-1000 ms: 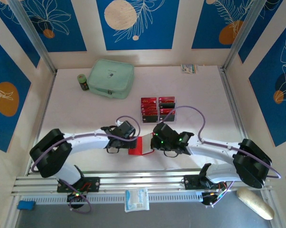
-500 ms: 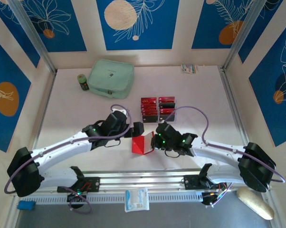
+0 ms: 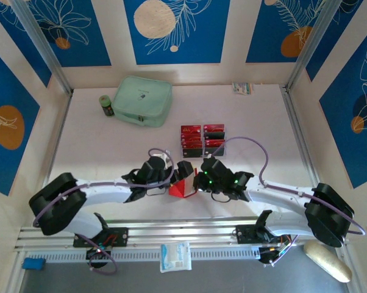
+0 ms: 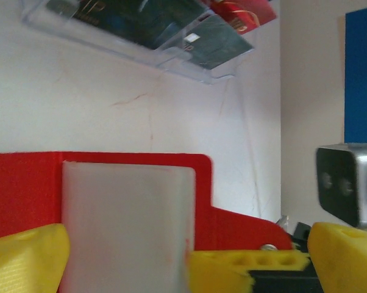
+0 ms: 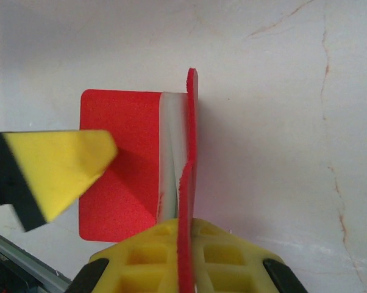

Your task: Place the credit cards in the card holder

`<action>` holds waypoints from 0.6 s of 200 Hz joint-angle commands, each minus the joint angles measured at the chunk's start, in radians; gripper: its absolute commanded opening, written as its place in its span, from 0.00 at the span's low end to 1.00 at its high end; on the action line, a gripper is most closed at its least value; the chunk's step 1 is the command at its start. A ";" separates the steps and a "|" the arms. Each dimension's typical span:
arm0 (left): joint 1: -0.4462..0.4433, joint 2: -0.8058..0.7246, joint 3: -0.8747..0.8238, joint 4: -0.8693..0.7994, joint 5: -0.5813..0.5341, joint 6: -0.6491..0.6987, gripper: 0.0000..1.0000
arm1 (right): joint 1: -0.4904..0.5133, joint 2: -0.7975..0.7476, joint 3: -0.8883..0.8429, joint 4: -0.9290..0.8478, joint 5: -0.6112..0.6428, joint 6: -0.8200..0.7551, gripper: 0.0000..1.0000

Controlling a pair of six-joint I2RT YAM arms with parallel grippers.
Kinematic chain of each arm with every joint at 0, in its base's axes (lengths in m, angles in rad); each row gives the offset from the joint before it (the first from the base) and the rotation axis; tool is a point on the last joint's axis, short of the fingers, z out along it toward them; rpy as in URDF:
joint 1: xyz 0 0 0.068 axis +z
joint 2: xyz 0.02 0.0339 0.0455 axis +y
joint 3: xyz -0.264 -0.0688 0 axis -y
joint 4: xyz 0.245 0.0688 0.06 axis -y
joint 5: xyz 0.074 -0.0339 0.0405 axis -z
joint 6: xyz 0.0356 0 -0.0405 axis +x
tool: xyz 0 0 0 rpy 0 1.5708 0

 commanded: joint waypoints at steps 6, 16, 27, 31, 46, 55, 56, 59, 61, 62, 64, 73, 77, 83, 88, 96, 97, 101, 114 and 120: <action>-0.009 0.055 -0.050 0.226 0.006 -0.055 1.00 | -0.014 -0.027 -0.027 0.051 -0.033 0.023 0.00; -0.009 0.074 -0.063 0.239 0.000 -0.050 1.00 | -0.023 -0.035 -0.040 0.071 -0.045 0.027 0.00; -0.010 0.089 -0.073 0.253 -0.001 -0.042 1.00 | -0.032 -0.048 -0.059 0.099 -0.060 0.032 0.00; -0.010 0.094 -0.075 0.256 -0.003 -0.041 1.00 | -0.036 -0.053 -0.065 0.115 -0.066 0.034 0.00; -0.010 0.112 -0.086 0.269 -0.006 -0.030 1.00 | -0.051 -0.073 -0.099 0.168 -0.092 0.047 0.00; -0.008 0.120 -0.092 0.269 -0.010 -0.023 1.00 | -0.061 -0.083 -0.117 0.197 -0.106 0.051 0.00; -0.008 0.121 -0.092 0.269 -0.010 -0.022 1.00 | -0.061 -0.085 -0.118 0.200 -0.107 0.052 0.00; -0.010 0.122 -0.094 0.269 -0.012 -0.020 1.00 | -0.064 -0.088 -0.123 0.206 -0.110 0.052 0.00; -0.009 0.123 -0.095 0.269 -0.012 -0.018 1.00 | -0.067 -0.091 -0.125 0.208 -0.111 0.053 0.00; -0.010 0.123 -0.096 0.269 -0.012 -0.016 1.00 | -0.067 -0.091 -0.126 0.211 -0.112 0.053 0.00; -0.009 0.124 -0.096 0.269 -0.013 -0.015 1.00 | -0.068 -0.094 -0.128 0.214 -0.115 0.054 0.00; -0.010 0.126 -0.099 0.264 -0.017 -0.008 1.00 | -0.074 -0.102 -0.135 0.227 -0.123 0.053 0.00; -0.009 0.128 -0.100 0.263 -0.018 -0.005 1.00 | -0.076 -0.106 -0.138 0.233 -0.125 0.053 0.00; -0.008 0.127 -0.101 0.262 -0.018 0.002 1.00 | -0.076 -0.111 -0.141 0.239 -0.130 0.052 0.00; -0.007 0.127 -0.103 0.260 -0.020 0.006 1.00 | -0.079 -0.115 -0.143 0.241 -0.132 0.053 0.00; -0.008 0.123 -0.101 0.249 -0.023 0.019 1.00 | -0.078 -0.119 -0.142 0.242 -0.135 0.050 0.00; -0.008 0.122 -0.100 0.248 -0.023 0.021 1.00 | -0.080 -0.120 -0.143 0.243 -0.134 0.049 0.00; -0.008 0.120 -0.098 0.239 -0.023 0.028 1.00 | -0.081 -0.122 -0.143 0.243 -0.134 0.047 0.00; -0.006 0.105 -0.089 0.196 -0.030 0.056 1.00 | -0.080 -0.126 -0.137 0.234 -0.131 0.041 0.00; -0.006 0.094 -0.083 0.155 -0.035 0.076 1.00 | -0.081 -0.126 -0.133 0.223 -0.128 0.038 0.00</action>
